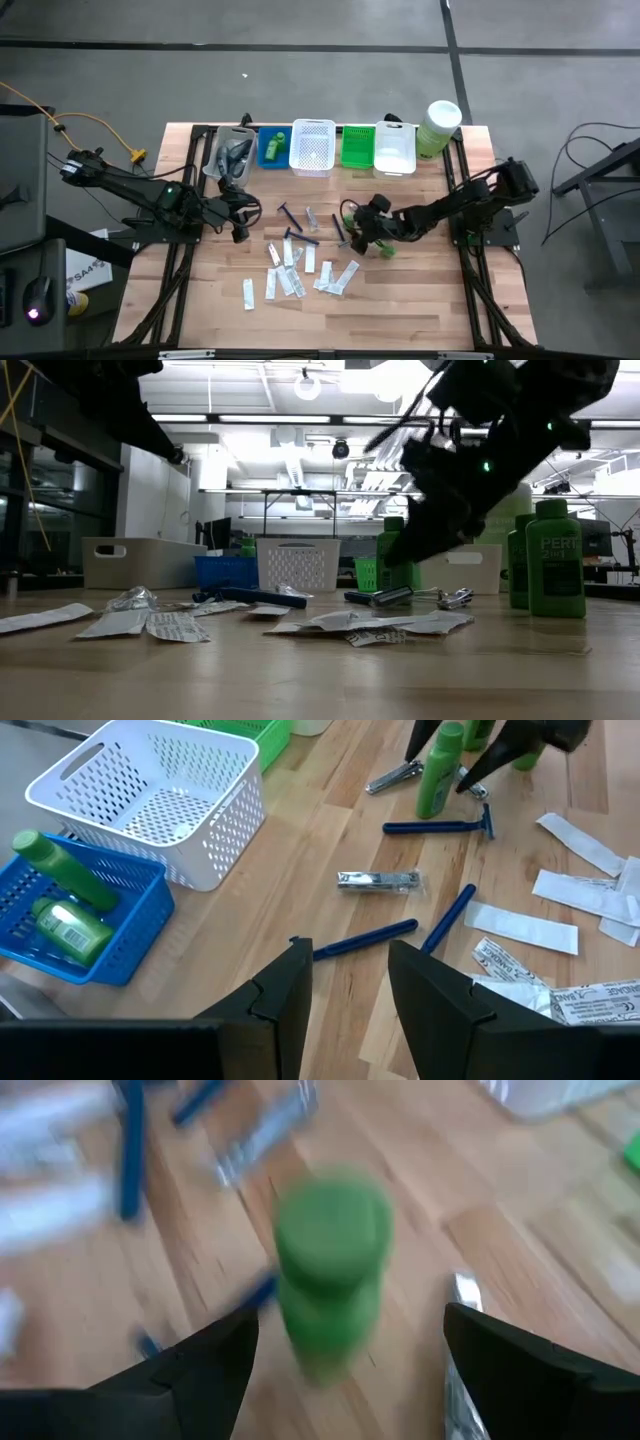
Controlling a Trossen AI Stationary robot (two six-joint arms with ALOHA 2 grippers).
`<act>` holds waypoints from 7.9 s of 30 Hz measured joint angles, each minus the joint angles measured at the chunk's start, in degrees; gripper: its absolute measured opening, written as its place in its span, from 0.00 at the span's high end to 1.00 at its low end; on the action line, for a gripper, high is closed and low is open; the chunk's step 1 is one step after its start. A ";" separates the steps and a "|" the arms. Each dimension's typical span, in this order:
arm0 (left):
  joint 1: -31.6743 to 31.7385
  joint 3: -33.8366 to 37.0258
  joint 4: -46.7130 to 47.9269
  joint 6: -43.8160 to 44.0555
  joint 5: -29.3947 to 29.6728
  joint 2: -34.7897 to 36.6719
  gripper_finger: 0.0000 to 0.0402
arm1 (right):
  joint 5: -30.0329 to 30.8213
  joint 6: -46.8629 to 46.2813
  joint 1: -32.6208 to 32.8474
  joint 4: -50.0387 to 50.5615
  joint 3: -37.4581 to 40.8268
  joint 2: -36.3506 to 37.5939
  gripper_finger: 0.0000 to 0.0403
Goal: Pick & Place Travel size toiletries
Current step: Put the shampoo into the blue bin
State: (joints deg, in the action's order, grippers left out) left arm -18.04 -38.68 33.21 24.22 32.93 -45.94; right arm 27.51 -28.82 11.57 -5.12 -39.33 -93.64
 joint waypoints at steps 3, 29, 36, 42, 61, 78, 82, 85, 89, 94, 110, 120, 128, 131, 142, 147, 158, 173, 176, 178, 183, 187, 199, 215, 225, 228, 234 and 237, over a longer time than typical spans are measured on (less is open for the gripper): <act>0.02 -0.02 0.35 0.03 -0.22 0.01 0.67 | -0.68 0.14 -0.45 -2.29 -0.23 -2.34 0.22; 0.02 -0.04 0.89 1.56 -1.03 0.91 0.67 | -7.44 2.24 -1.64 -5.13 -1.15 -3.33 0.86; 0.02 -0.04 0.18 -1.90 1.26 1.19 0.67 | -9.47 8.36 -2.55 1.26 -6.41 0.47 0.86; 0.02 -0.04 -7.13 -9.42 2.64 1.19 0.67 | -14.65 14.54 -5.08 2.66 -13.56 0.63 0.86; 0.06 -0.04 -45.98 -27.15 -1.90 -17.88 0.32 | -18.94 23.13 -5.00 -4.59 -19.36 0.43 0.86; 3.38 -0.04 -58.53 -20.74 -11.41 -26.43 0.27 | -20.64 25.31 -4.27 -12.69 -19.61 -4.44 0.86; 3.45 -0.09 -58.45 -20.48 -11.29 -26.42 0.27 | -21.61 25.52 -4.53 -15.66 -20.56 -6.00 0.86; 3.44 -0.04 -58.34 -20.45 -11.10 -26.42 0.27 | -22.11 25.58 -4.55 -14.21 -21.58 -7.68 0.86; 3.43 -0.07 -57.70 -19.38 -11.22 -26.38 0.27 | -23.74 26.73 -4.61 -14.43 -25.47 -10.18 0.86; 3.29 0.00 -54.44 -18.50 -11.74 -26.35 0.28 | -23.73 27.21 -4.44 -11.35 -28.00 -12.93 0.86; 3.45 -0.07 -51.88 -15.70 -13.38 -25.45 0.77 | -22.14 25.27 -4.39 -9.92 -28.21 -12.75 0.86; 3.45 -0.02 -48.84 -14.77 -14.12 -24.45 0.77 | -21.48 21.46 -4.44 -7.21 -28.26 -11.40 0.48; 3.43 -0.11 -43.06 -16.29 -4.42 -22.69 0.77 | -17.76 15.07 -4.39 8.50 -28.23 -4.43 0.27; 3.43 -0.09 -38.11 -16.45 4.50 -20.98 0.77 | -13.20 13.15 -3.69 14.24 -28.17 -1.34 0.25; 14.40 5.80 -40.14 -17.08 13.98 -19.14 0.77 | -1.99 11.89 0.17 17.27 -28.19 3.03 0.26; 23.90 12.19 -53.98 -21.12 8.72 -18.71 0.77 | -1.95 11.49 0.70 17.95 -28.15 3.01 0.26; 43.27 15.19 -68.58 -19.05 -7.32 -21.31 0.77 | -1.95 11.48 0.70 18.23 -28.15 3.01 0.26; 48.58 15.19 -85.74 -15.75 -7.51 -39.95 0.77 | -1.93 11.79 0.66 18.22 -28.15 3.01 0.26; 48.58 15.19 -86.09 -14.05 -5.06 -41.81 0.77 | -1.92 12.11 0.66 18.22 -28.15 3.01 0.26; 48.58 15.19 -86.25 -12.94 -3.35 -42.66 0.77 | -1.93 12.39 0.66 18.23 -28.15 3.01 0.26; 48.56 15.19 -86.51 -10.29 -1.18 -43.82 0.77 | -1.93 12.53 0.66 18.24 -28.15 2.99 0.26; 48.49 15.17 -85.76 -8.69 -1.14 -44.21 0.76 | -1.93 12.56 0.66 18.24 -28.15 2.99 0.26; 48.41 15.19 -84.08 -6.95 -3.10 -44.25 0.75 | -1.94 12.30 0.66 18.24 -28.15 2.99 0.26; 48.41 15.06 -84.05 -4.52 -7.75 -44.22 0.48 | -2.12 11.90 0.66 18.29 -28.15 2.97 0.26; 48.38 15.04 -82.98 -4.26 -10.11 -39.84 0.46 | -2.15 10.26 0.92 20.23 -28.13 2.97 0.26; 48.38 15.04 -80.46 -4.19 -10.81 -37.26 0.46 | -2.14 9.29 0.92 21.17 -28.13 2.97 0.26; 48.38 15.04 -74.50 -3.21 -15.34 -31.52 0.46 | -1.47 9.09 1.38 21.64 -28.13 2.97 0.26; 48.38 15.04 -68.83 -1.75 -18.52 -27.81 0.46 | 0.12 9.08 1.95 21.74 -28.13 3.02 0.26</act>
State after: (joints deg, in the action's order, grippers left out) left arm 30.35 -23.64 -35.62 22.48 14.41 -73.75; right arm 27.63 -19.74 13.52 16.62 -67.46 -90.62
